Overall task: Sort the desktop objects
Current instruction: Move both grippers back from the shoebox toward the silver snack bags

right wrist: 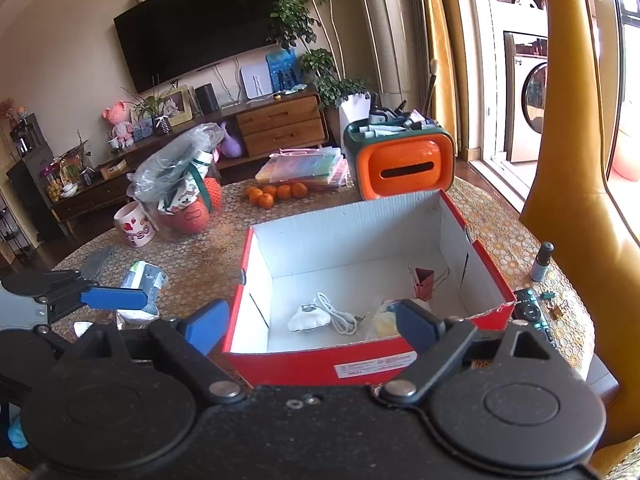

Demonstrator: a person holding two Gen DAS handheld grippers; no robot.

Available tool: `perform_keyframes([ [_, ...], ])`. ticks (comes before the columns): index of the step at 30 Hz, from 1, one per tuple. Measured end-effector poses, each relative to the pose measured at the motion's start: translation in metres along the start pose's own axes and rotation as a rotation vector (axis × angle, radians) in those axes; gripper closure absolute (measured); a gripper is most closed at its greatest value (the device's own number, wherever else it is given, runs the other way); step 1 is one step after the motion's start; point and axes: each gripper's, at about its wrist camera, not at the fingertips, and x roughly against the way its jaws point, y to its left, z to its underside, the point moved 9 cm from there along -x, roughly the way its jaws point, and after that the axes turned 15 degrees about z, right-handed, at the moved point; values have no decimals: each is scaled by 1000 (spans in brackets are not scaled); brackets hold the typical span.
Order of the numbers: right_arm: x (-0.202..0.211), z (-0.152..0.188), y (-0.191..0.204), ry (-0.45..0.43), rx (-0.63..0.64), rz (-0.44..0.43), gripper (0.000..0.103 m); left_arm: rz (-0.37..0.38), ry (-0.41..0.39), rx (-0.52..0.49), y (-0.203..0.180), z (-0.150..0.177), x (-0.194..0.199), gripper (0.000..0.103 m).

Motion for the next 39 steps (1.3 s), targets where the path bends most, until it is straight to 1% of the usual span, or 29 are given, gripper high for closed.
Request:
perform_keyframes([
  [3, 10, 2, 7, -13, 2, -6, 10, -11, -24, 2, 1, 10, 14, 0],
  [7, 21, 7, 20, -34, 27, -6, 9, -25, -49, 6, 2, 27, 30, 0],
  [11, 28, 14, 33, -46, 43, -4, 5, -60, -72, -1, 8, 45, 47, 0],
  [15, 31, 25, 45, -54, 64, 3, 4, -59, -95, 28, 16, 62, 63, 0],
  [19, 33, 31, 56, -55, 69, -4, 4, -87, -120, 43, 25, 75, 78, 0],
  [29, 31, 44, 93, -55, 94, -24, 4, -170, -149, 99, 60, 117, 111, 0],
  [34, 22, 48, 123, -54, 135, -44, 4, -212, -159, 142, 83, 133, 120, 0],
  [39, 13, 51, 152, -59, 180, -62, 4, -257, -171, 158, 103, 144, 124, 0],
])
